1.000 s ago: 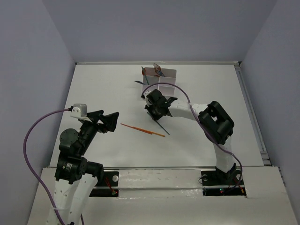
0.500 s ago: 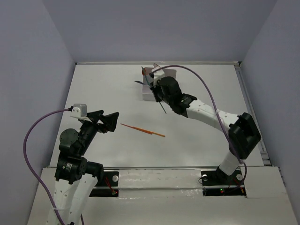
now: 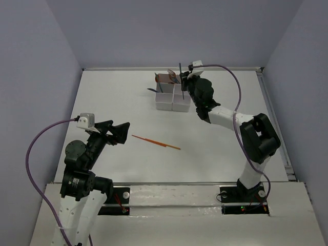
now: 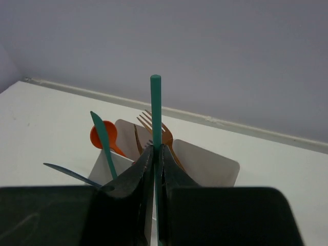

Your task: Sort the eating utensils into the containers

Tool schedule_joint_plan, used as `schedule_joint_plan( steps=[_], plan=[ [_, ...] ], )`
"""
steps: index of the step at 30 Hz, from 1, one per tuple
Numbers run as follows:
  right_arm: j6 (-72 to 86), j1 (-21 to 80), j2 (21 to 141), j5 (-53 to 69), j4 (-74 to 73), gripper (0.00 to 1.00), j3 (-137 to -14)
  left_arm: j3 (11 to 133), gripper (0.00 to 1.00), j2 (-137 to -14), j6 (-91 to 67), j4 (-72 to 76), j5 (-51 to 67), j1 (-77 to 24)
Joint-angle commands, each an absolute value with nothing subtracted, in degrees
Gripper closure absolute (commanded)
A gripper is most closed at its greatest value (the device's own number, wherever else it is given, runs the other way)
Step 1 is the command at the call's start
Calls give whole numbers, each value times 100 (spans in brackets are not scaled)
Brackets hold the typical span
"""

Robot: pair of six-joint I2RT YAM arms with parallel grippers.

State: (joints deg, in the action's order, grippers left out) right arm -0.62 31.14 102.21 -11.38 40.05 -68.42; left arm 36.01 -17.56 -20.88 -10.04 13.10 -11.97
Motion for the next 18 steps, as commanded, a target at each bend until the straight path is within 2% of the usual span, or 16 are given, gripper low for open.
schedule_joint_plan(
  steps=[1, 18],
  plan=[
    [245, 2989, 10651, -1081, 5466, 93, -6908, 3551, 1, -1881, -2039, -703, 1415, -1125],
    [211, 2725, 11373, -1020, 6310, 93, -6610, 3551, 1, -1969, -2030, -703, 1450, -1020]
  ],
)
